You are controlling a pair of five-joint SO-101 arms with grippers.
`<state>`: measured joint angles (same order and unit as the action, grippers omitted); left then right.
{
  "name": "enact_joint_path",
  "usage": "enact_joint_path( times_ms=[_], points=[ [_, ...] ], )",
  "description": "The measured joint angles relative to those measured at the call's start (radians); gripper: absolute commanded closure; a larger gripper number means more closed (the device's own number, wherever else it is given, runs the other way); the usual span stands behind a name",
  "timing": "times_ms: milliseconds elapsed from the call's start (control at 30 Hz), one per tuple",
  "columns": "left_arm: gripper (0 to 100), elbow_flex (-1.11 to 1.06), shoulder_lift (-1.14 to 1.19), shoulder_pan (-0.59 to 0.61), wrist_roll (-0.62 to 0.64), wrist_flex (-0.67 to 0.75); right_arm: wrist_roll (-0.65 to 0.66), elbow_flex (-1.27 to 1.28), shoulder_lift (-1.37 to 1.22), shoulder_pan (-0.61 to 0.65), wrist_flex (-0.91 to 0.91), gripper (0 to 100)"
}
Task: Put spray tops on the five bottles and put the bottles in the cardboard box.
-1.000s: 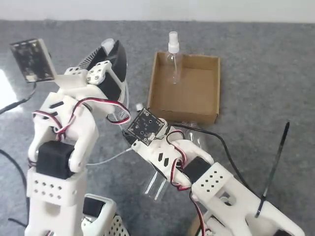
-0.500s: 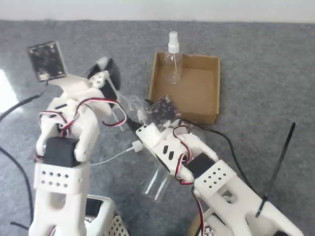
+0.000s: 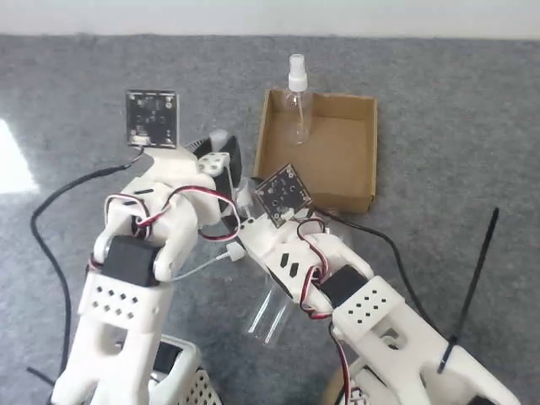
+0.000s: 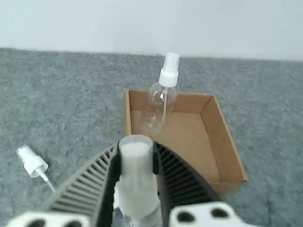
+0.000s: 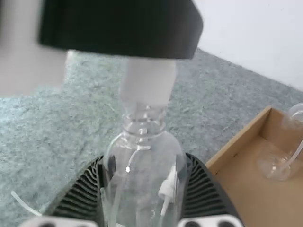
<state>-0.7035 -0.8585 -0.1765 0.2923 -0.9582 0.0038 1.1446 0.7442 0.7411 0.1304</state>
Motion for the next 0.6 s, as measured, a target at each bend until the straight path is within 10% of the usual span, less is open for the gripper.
enact_joint_path(
  times_ms=[600],
  points=[
    [94, -0.06, -0.02, -0.074, -0.075, 0.069, -0.003, 0.02, -0.005, -0.054, -0.072, 99.3]
  ],
)
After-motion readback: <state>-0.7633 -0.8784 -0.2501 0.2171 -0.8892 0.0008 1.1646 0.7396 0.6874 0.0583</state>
